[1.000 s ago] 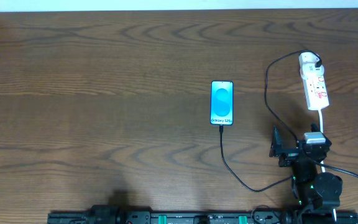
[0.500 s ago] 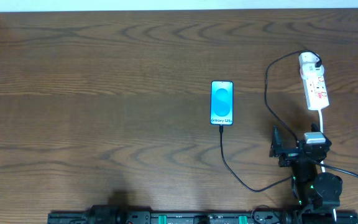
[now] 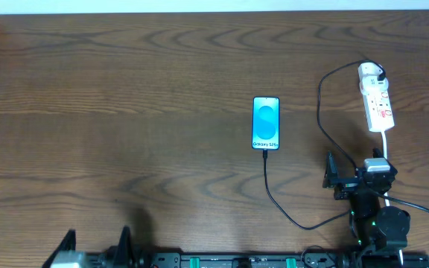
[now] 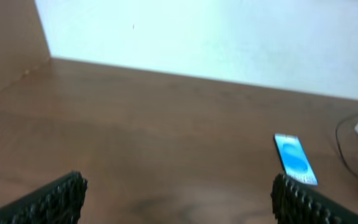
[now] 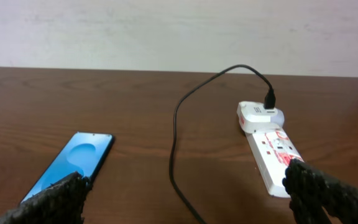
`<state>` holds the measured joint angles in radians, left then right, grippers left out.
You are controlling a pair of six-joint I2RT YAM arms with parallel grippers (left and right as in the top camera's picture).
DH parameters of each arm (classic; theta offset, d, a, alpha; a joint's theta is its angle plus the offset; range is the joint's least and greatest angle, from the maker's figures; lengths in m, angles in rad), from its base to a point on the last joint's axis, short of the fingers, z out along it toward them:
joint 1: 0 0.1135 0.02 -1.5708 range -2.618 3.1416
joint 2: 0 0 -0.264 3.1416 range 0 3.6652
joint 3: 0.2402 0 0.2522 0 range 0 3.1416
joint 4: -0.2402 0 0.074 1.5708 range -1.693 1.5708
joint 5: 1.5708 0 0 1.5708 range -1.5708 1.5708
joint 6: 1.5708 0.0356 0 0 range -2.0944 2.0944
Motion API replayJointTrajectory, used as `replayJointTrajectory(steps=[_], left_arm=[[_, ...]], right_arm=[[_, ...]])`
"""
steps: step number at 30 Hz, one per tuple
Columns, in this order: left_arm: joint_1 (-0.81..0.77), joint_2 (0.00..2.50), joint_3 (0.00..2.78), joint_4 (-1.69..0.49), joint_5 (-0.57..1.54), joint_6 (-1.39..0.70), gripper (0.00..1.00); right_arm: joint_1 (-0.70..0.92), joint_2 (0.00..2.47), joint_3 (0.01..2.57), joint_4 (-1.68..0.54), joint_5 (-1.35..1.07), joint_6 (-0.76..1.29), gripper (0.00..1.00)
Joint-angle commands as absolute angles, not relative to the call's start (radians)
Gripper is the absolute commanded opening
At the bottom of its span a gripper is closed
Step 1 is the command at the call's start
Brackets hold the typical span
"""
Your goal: Plug charger to phone and switch on socket
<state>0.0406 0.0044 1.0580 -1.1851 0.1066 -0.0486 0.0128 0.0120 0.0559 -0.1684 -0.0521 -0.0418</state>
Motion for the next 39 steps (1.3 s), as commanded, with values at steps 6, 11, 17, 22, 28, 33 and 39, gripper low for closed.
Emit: replayJointTrajectory(steps=[6, 11, 17, 22, 28, 33, 39], left_arm=[[0.043, 0.002, 0.781, -0.958, 0.132, -0.049, 0.95], [0.043, 0.002, 0.606, -0.794, 0.132, -0.05, 0.95], [0.043, 0.002, 0.41, -0.591, 0.143, -0.049, 0.95], [0.043, 0.002, 0.286, -0.45, 0.143, -0.049, 0.95], [0.043, 0.001, 0.16, -0.268, 0.142, -0.046, 0.95], [0.043, 0.001, 0.089, -0.127, 0.142, -0.013, 0.95], [0.043, 0.001, 0.042, -0.028, 0.142, 0.08, 0.95]], right_arm=[[0.02, 0.005, 0.048, -0.168, -0.044, -0.058, 0.99], [0.02, 0.005, 0.048, -0.168, -0.044, -0.058, 0.99], [0.02, 0.005, 0.048, -0.168, -0.044, -0.058, 0.99], [0.02, 0.005, 0.048, -0.168, -0.044, -0.058, 0.99], [0.02, 0.005, 0.048, -0.168, -0.044, -0.058, 0.99], [0.02, 0.005, 0.048, -0.168, -0.044, -0.058, 0.99], [0.02, 0.006, 0.048, -0.168, -0.044, -0.058, 0.99]])
